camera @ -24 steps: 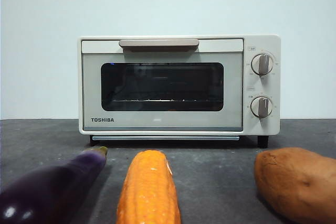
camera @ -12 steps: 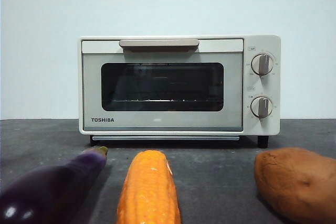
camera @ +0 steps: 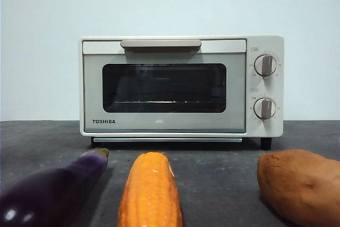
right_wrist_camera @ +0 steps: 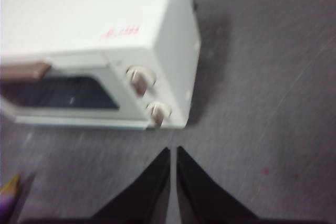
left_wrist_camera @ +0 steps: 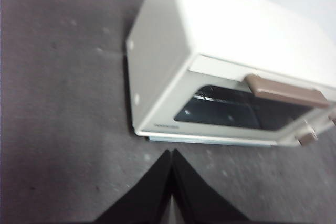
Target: Take the eggplant from the table,put the eggplant in the oven
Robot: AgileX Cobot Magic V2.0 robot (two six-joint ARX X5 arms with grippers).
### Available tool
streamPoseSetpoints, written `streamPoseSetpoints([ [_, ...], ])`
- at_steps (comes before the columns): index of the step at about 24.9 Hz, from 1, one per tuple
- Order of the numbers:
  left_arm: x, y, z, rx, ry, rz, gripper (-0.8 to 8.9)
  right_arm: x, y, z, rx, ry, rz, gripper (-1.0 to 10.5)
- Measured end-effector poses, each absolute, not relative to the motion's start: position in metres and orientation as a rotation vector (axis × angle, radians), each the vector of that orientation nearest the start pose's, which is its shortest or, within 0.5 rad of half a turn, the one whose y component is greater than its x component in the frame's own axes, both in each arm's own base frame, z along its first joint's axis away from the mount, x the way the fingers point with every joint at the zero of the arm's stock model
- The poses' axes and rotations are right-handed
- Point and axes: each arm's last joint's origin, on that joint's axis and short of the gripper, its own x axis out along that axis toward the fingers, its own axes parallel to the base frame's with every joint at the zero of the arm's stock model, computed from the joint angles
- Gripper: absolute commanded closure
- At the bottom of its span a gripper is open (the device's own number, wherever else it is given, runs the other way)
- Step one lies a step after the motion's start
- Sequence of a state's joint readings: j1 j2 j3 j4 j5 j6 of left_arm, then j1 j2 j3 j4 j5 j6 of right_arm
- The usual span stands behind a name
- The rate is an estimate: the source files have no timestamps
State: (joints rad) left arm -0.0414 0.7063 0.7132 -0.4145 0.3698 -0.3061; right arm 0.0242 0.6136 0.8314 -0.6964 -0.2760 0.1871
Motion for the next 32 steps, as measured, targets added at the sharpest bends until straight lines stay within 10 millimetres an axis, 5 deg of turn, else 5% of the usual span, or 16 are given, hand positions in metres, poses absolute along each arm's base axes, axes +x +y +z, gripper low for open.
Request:
streamPoseSetpoints([
  [7, 0.170, -0.025, 0.304, -0.338, 0.544, -0.400, 8.07, 0.128, 0.015, 0.323, 0.268, 0.675, 0.356, 6.2],
  [16, 0.173, -0.036, 0.299, -0.322, 0.583, -0.454, 8.07, 0.146, 0.052, 0.310, 0.327, 0.867, 0.710, 5.9],
  [25, 0.173, -0.037, 0.299, -0.319, 0.584, -0.462, 8.07, 0.168, 0.159, 0.275, 0.232, 1.103, 0.832, 5.9],
  [32, 0.173, -0.037, 0.299, -0.304, 0.578, -0.433, 8.07, 0.170, 0.257, 0.268, 0.018, 1.172, 0.865, 5.9],
])
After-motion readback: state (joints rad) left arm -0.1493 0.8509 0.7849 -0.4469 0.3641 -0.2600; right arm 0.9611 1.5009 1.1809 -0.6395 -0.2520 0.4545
